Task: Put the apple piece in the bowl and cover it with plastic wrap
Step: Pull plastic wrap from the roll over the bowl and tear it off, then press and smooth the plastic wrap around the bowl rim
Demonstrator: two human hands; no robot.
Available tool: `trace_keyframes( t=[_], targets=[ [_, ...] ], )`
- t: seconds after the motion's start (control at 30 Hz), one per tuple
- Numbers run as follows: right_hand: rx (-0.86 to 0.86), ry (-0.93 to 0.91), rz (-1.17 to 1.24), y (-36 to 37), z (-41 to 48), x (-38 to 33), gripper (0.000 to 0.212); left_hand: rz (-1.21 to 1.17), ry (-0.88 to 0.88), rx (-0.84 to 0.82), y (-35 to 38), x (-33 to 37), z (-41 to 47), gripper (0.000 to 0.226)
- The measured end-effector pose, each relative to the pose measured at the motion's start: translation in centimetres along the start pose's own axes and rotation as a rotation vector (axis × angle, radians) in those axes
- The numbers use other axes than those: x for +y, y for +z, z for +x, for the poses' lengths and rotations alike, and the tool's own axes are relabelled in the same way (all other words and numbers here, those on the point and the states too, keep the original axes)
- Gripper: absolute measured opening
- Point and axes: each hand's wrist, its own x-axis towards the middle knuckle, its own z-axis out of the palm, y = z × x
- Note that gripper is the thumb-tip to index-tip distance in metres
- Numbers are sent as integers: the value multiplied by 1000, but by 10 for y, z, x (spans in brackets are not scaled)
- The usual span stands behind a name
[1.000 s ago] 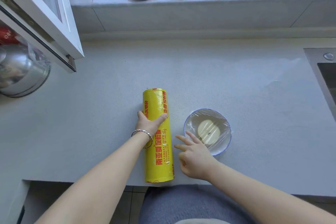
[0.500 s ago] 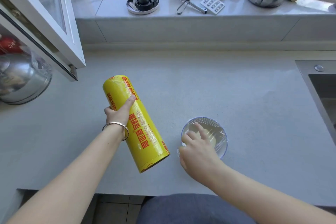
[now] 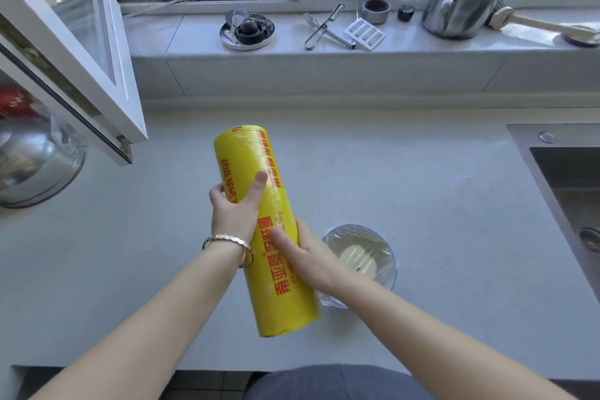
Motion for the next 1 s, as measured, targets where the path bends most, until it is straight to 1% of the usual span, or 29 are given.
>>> trace_keyframes(
  t=[0.07,0.13,0.17,0.23,0.27,0.33,0.37,0.4,0.47,0.5,0.53,0.6,0.67,0.73,0.8,0.9,1.0],
  targets=[
    [51,25,128,-6,13,-5,55,-3,61,-55,5,0,-11,69],
    [104,-2,301,-14,26,-17,57,-32,103,-129,9,0,-23,61],
    [129,-29,359,-21,32,-24,54,-44,112,-172,9,-1,-27,64],
    [162,-104,386,-35,40,-38,38,-32,133,-266,8,-6,-30,79],
    [170,-132,370,-40,43,-44,35,2,149,-302,6,-8,-30,86],
    [203,-152,300,-49,46,-48,38,62,175,-330,1,-11,-28,95],
    [216,-163,286,-52,46,-47,37,84,193,-303,-2,-10,-26,96],
    [231,-163,283,-53,45,-41,37,103,214,-248,-4,-8,-22,93],
    [277,-136,237,-60,38,-23,36,117,261,-88,-7,-2,-10,71],
    [297,-120,132,-65,34,-9,34,117,279,0,-8,0,-2,61],
    [313,-100,-21,-72,29,8,30,100,299,80,-8,4,5,57],
    [345,-19,-304,-87,17,44,25,67,322,219,-8,7,20,69],
    [410,52,-413,-98,3,73,27,66,318,316,-6,6,35,86],
    [479,92,-415,-104,-9,93,30,58,329,346,-4,0,49,91],
    [500,133,-396,-106,-16,107,34,63,330,333,-1,-9,57,93],
    [490,171,-340,-104,-17,114,38,76,345,305,-1,-19,61,94],
    [453,173,-259,-103,-11,113,30,91,342,238,-2,-23,64,98]
  ],
)
